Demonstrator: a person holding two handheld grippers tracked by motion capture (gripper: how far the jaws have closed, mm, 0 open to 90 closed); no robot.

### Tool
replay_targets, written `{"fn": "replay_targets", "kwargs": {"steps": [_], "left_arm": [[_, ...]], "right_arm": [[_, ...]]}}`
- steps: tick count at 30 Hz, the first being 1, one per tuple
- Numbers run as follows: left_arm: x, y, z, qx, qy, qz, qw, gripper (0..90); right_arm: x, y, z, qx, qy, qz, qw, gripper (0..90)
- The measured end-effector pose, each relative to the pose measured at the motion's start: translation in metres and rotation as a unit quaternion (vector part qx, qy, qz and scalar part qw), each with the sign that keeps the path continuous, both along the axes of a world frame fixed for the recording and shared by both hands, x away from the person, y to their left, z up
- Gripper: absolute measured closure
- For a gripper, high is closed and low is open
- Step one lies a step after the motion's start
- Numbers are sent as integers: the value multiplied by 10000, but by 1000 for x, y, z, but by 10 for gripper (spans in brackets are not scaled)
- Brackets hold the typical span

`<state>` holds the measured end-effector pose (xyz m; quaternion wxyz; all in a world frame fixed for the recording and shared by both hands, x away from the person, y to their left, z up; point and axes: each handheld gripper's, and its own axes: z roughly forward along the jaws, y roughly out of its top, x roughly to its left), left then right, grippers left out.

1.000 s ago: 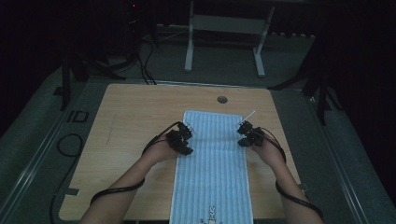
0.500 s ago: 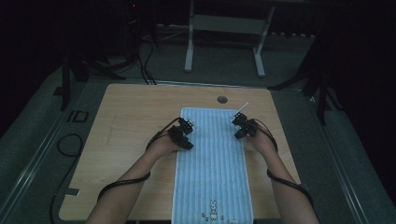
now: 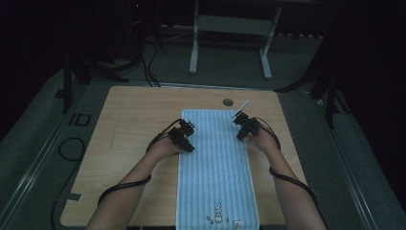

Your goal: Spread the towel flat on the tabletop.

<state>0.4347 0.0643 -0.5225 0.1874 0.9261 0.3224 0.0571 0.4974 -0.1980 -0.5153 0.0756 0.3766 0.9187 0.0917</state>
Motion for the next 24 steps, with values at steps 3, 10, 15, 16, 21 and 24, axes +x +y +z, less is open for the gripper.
{"fn": "replay_targets", "kwargs": {"steps": [3, 10, 15, 16, 21, 24], "left_arm": [[-1, 6, 9, 239, -192, -12, 9995, 499], [8, 12, 18, 866, -516, -190, 9947, 440], [20, 12, 21, 601, -530, -63, 9968, 439], [22, 11, 20, 550, -516, -52, 9971, 439], [31, 11, 14, 414, -436, 49, 9982, 439], [36, 11, 10, 483, -440, 130, 9978, 440]], "right_arm": [[-2, -6, 9, 45, -60, 38, 10000, 784], [2, -14, 30, 31, -164, 80, 9998, 488], [9, -8, 28, 381, 92, -268, 9989, 436], [10, -6, 24, 290, 187, -270, 9990, 437], [13, 4, 12, 33, 290, -252, 9993, 428], [14, 5, 8, -50, 176, -222, 9996, 462]]}}
